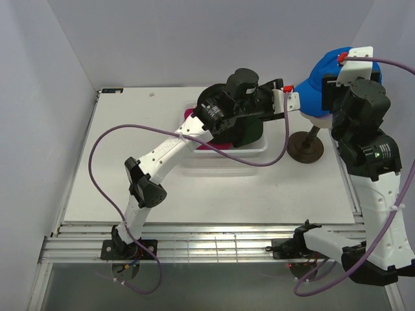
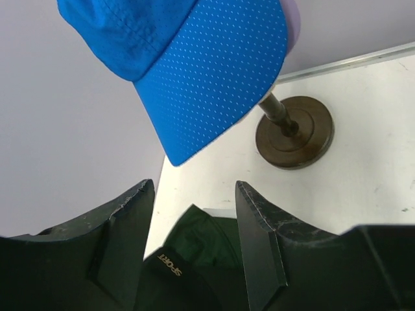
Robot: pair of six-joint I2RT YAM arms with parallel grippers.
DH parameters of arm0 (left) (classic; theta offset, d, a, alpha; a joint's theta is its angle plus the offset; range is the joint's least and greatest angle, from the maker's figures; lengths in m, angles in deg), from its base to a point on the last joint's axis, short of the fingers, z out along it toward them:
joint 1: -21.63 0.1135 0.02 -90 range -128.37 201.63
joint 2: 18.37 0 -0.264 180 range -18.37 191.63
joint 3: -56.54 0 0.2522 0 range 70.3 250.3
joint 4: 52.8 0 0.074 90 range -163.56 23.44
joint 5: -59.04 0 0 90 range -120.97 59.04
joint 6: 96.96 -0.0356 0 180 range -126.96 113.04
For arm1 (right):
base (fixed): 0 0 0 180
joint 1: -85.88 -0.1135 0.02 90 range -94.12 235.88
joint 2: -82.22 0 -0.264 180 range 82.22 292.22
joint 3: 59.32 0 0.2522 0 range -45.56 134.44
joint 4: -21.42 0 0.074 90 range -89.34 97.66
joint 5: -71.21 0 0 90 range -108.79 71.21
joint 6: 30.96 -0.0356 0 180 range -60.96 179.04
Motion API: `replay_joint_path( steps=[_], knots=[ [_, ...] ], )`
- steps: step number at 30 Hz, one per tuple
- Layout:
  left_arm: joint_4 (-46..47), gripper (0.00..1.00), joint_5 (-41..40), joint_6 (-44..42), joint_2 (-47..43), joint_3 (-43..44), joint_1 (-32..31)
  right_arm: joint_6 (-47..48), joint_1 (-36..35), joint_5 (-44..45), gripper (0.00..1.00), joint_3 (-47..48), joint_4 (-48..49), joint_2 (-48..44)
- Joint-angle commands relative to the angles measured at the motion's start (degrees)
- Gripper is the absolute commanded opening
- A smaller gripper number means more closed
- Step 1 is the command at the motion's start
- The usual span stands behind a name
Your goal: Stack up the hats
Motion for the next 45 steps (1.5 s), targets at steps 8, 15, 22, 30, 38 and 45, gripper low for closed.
replay_joint_path(
  steps=[8,15,22,30,38,45],
  knots=[
    [-8.3,0.65,-0.3,5.2,-9.0,-4.0,2.0,3.3,8.4,2.9,0.68,2.6,6.7,7.0],
    [-8.9,0.66,-0.2,5.5,-9.6,-4.3,2.1,1.8,14.5,2.2,0.66,-4.9,8.3,4.0],
    [-9.0,0.67,-0.3,5.3,-9.7,-4.3,2.2,1.4,16.7,-0.1,0.65,-10.9,10.1,2.0],
    [-9.4,0.67,-0.3,5.3,-10.1,-4.9,2.3,-0.4,19.6,-2.4,0.65,-13.8,10.1,1.6],
    [-10.9,0.67,-1.2,6.7,-10.7,-6.3,4.3,-1.0,20.2,-3.2,0.65,-11.2,8.9,-0.9],
    [-5.5,0.66,-1.6,15.3,-13.4,-16.9,19.0,-2.6,20.1,-14.2,0.7,-9.1,6.6,-7.1]
  ],
)
